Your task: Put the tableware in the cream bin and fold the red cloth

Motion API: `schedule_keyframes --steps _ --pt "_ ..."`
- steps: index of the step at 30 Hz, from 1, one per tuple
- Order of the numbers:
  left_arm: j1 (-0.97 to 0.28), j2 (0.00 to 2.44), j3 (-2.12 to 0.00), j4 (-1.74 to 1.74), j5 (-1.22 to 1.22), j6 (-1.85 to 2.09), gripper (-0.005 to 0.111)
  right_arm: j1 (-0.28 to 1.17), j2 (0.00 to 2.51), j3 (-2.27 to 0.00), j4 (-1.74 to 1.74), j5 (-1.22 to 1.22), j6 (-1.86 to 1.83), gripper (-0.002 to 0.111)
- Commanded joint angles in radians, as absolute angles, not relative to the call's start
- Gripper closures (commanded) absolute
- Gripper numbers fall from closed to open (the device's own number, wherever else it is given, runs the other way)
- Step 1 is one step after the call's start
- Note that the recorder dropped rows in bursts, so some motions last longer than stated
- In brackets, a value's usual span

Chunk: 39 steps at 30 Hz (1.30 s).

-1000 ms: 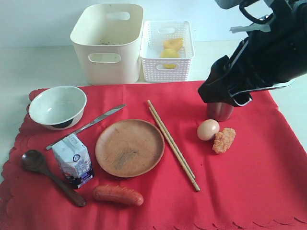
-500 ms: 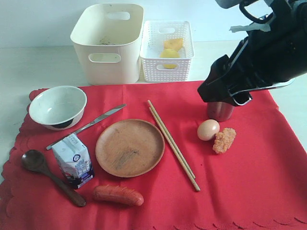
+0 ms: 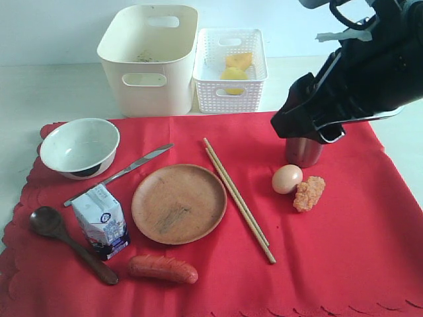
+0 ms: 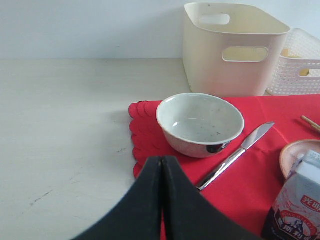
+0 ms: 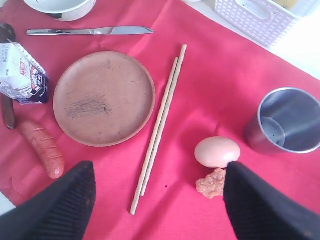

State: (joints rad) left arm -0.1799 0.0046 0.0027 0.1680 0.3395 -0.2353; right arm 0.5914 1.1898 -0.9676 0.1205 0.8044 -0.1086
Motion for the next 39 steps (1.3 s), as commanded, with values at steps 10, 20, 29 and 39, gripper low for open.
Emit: schedule_keyframes --steps 10,20,29,39 --pt "-0.186 0.0 0.0 0.171 0.328 -0.239 0.105 0.593 1.255 -0.958 0.285 0.723 -0.261 0.039" --pt "-0.186 0.0 0.0 0.171 0.328 -0.239 0.105 0.593 1.498 -0.958 0.723 0.673 -0.748 0.039" --pt "-0.186 0.0 0.0 0.171 0.328 -0.239 0.105 0.664 1.583 -1.033 0.774 0.626 -0.864 0.039" --pt "-0.186 0.0 0.0 0.171 0.328 -0.239 0.105 0.927 1.744 -1.27 0.325 0.582 -0.404 0.037"
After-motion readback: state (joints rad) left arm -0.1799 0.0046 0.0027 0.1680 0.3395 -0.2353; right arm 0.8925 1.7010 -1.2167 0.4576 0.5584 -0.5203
